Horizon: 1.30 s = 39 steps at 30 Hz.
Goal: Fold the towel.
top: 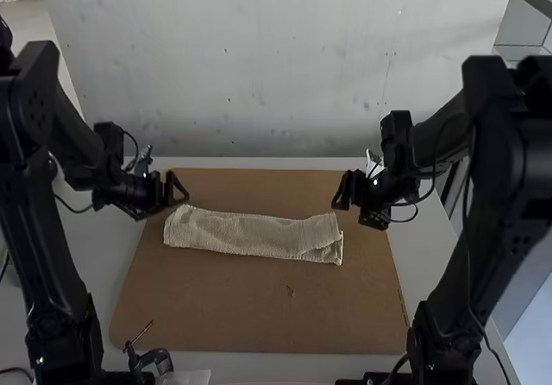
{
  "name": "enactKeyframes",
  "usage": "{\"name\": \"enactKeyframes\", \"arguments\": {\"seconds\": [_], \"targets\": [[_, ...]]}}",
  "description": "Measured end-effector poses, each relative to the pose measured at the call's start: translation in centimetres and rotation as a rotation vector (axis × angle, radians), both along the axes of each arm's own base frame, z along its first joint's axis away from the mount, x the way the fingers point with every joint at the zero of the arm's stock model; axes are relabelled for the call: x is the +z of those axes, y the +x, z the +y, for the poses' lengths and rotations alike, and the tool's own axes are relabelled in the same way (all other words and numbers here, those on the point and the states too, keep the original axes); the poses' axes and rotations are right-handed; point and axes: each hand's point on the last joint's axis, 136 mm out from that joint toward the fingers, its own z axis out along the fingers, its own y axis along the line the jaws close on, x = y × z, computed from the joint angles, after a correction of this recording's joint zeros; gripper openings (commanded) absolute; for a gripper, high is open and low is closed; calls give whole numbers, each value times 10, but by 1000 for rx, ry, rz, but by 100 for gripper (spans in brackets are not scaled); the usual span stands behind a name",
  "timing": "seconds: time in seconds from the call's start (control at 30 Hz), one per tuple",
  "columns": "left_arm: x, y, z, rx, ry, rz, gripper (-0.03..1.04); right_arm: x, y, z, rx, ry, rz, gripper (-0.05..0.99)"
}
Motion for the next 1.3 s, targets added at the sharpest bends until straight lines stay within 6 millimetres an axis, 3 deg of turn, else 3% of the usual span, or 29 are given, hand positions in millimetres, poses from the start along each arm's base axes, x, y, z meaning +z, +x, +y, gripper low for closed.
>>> {"name": "enactKeyframes", "arguments": {"seconds": [0.2,0.4,0.6,0.7,0.8,0.9,1.03,1.17,1.3], "targets": [[42,10,24,56,28,-118,101,36,-26,6,29,-5,-21,88],[55,2,24,62,35,-153,101,36,-40,25,79,-4,8,87],[51,-15,18,60,33,-148,101,44,-31,64,139,24,-53,50],[54,-20,17,60,38,-167,101,46,-10,77,140,39,-94,26],[53,-25,16,59,39,-176,101,35,9,82,126,41,-109,9],[52,-30,14,58,38,-180,101,8,13,81,115,23,-58,7],[53,-31,13,56,37,-187,101,-21,1,74,105,-4,21,7],[54,-30,14,55,38,-196,101,-27,-17,66,101,-21,56,7],[55,-29,13,53,39,-201,101,-20,-27,60,96,-35,38,7]]}}
